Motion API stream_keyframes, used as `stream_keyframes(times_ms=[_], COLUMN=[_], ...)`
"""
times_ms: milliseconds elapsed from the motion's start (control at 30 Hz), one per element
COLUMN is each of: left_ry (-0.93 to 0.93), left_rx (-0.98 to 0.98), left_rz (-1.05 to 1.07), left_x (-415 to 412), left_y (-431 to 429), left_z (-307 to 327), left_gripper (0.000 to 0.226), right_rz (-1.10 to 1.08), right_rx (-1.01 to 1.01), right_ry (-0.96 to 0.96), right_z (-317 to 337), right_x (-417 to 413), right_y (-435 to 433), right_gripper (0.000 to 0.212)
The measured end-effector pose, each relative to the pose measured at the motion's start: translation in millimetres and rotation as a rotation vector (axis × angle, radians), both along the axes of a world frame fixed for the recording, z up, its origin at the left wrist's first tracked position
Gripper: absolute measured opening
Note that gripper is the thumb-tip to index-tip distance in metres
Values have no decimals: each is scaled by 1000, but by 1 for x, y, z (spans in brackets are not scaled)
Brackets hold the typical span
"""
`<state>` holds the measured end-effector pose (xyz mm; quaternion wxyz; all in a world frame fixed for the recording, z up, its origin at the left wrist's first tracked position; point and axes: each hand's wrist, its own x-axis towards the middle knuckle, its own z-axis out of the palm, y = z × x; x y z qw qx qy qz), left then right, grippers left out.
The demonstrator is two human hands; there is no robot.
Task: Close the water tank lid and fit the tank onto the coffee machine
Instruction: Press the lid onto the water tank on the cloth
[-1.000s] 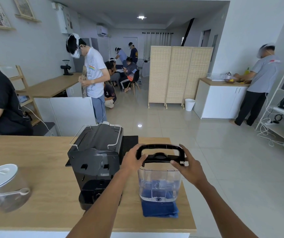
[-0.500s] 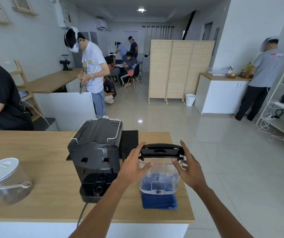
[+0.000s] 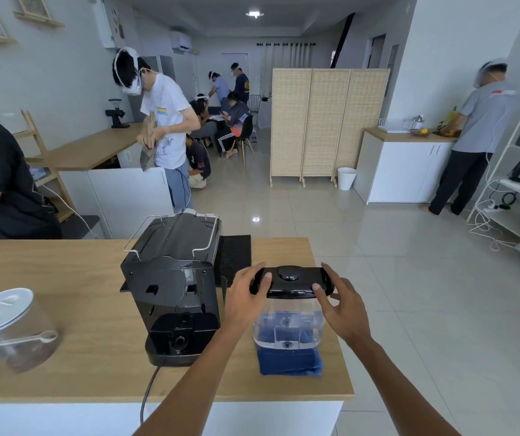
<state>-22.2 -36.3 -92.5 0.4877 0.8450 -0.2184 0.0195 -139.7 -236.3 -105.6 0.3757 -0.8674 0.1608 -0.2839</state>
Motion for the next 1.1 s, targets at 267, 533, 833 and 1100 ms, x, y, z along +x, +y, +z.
stream_keyframes(times_ms=[267, 533, 833, 1100], left_ry=[74, 90, 20, -24], left_rx=[45, 132, 182, 157], left_rz=[-115, -136, -114, -174], left_x=[-1, 5, 9, 8], left_y=[10, 16, 16, 21], left_z=[2, 0, -4, -16], left_gripper=[72, 77, 73, 92], right_rz=[39, 59, 64, 118], right_rx=[-75, -77, -95, -20], right_ry=[89, 131, 171, 99], right_z=[4, 5, 10, 1], right_x=[2, 4, 7, 5], right_y=[-1, -3, -4, -2], right_gripper=[74, 78, 74, 75])
